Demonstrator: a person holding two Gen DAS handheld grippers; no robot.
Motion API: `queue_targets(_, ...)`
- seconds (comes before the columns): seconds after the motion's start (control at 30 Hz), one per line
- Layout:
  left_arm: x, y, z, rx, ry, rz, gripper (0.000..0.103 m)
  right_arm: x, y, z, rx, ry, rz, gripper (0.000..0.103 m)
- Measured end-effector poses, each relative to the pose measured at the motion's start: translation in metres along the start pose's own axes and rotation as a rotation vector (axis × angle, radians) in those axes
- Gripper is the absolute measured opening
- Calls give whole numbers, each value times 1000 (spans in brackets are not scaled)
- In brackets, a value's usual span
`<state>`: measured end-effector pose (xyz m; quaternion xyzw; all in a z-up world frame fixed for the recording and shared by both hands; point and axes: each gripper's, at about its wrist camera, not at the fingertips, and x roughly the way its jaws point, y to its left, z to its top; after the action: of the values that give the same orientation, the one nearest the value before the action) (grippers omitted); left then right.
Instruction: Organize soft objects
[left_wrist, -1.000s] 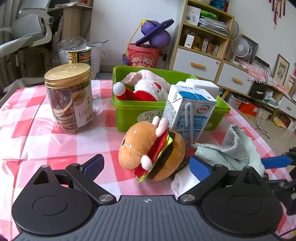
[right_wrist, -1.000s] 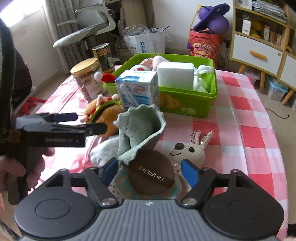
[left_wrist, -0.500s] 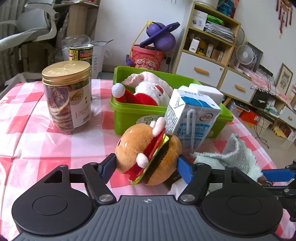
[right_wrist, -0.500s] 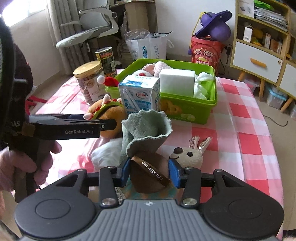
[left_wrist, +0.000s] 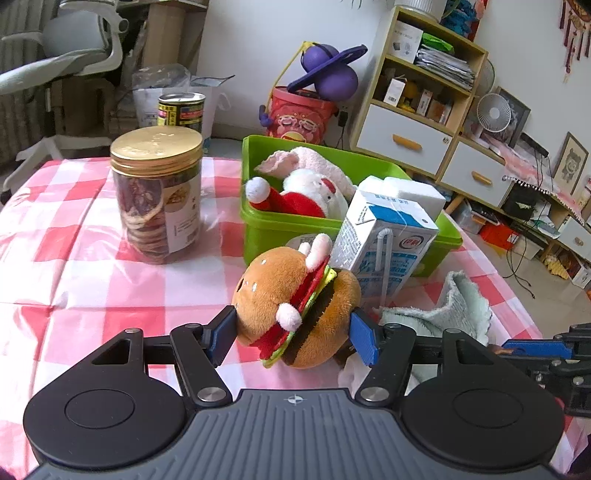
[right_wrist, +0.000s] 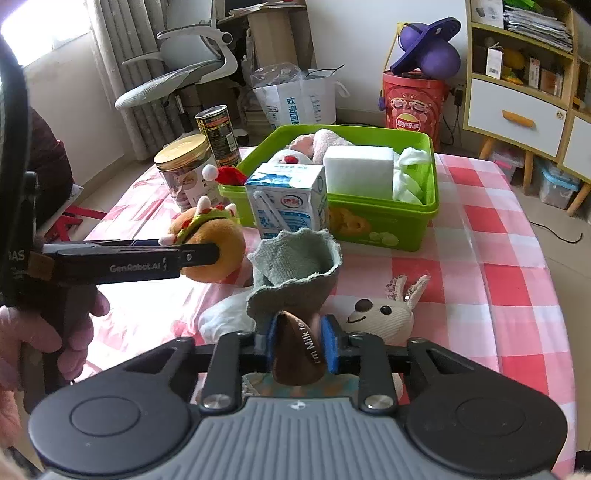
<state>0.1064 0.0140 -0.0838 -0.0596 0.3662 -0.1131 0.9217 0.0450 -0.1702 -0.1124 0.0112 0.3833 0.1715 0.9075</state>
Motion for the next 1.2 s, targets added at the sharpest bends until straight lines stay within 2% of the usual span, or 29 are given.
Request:
queue_targets(0.3, -18, 7, 3, 0, -1, 7, 64, -9, 2, 4, 32, -17, 31, 15)
queue_targets(0.7, -53, 12, 13, -1, -53, -43, 64, -31, -4, 19, 123, -83, 96, 16)
queue_targets(1.2, -68, 9, 29, 20, -101, -90, 64, -50, -9, 51, 212, -181, 143, 16)
